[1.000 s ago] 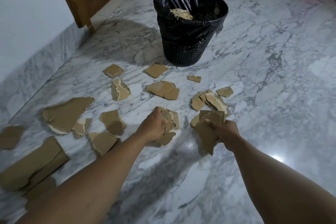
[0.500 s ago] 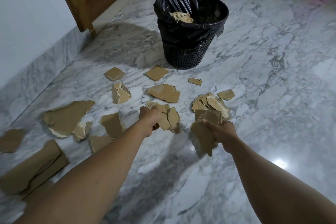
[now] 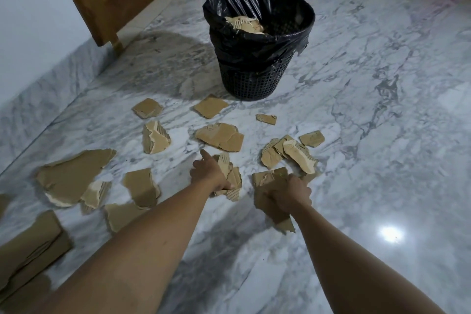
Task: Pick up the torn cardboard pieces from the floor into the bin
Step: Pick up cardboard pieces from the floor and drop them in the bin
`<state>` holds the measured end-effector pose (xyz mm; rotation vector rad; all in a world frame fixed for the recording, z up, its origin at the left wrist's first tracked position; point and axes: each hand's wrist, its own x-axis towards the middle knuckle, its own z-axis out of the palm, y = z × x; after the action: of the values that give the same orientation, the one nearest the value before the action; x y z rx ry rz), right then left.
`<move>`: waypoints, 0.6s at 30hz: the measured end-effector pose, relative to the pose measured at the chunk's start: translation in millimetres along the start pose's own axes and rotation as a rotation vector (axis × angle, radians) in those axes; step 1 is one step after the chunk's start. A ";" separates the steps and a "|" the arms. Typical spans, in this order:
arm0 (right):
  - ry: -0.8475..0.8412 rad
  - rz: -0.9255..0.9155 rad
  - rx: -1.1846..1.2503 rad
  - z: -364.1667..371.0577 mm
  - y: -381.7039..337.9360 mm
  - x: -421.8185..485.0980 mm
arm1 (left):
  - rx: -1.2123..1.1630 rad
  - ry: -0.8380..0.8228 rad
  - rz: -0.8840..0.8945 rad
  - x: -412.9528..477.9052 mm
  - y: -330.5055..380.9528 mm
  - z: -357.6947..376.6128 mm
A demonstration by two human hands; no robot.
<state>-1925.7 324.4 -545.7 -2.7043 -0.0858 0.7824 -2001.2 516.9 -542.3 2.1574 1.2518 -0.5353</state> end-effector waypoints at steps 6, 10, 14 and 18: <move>-0.134 -0.002 0.061 -14.5 -6.8 9.7 | -0.076 -0.029 0.033 5.0 5.9 -2.2; -0.254 -0.147 -0.131 -44.3 -26.2 11.6 | -0.076 -0.047 0.039 6.6 8.3 -6.5; -0.101 -0.189 -0.161 -70.4 -25.7 39.3 | -0.053 -0.059 0.057 10.9 7.2 -6.0; 0.048 -0.072 -0.191 -80.6 -19.1 61.3 | -0.087 -0.074 0.080 14.8 6.2 -3.5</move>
<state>-1830.4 328.0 -506.5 -2.8793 -0.2584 0.7206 -1988.4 526.3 -546.8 2.0861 1.1239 -0.5137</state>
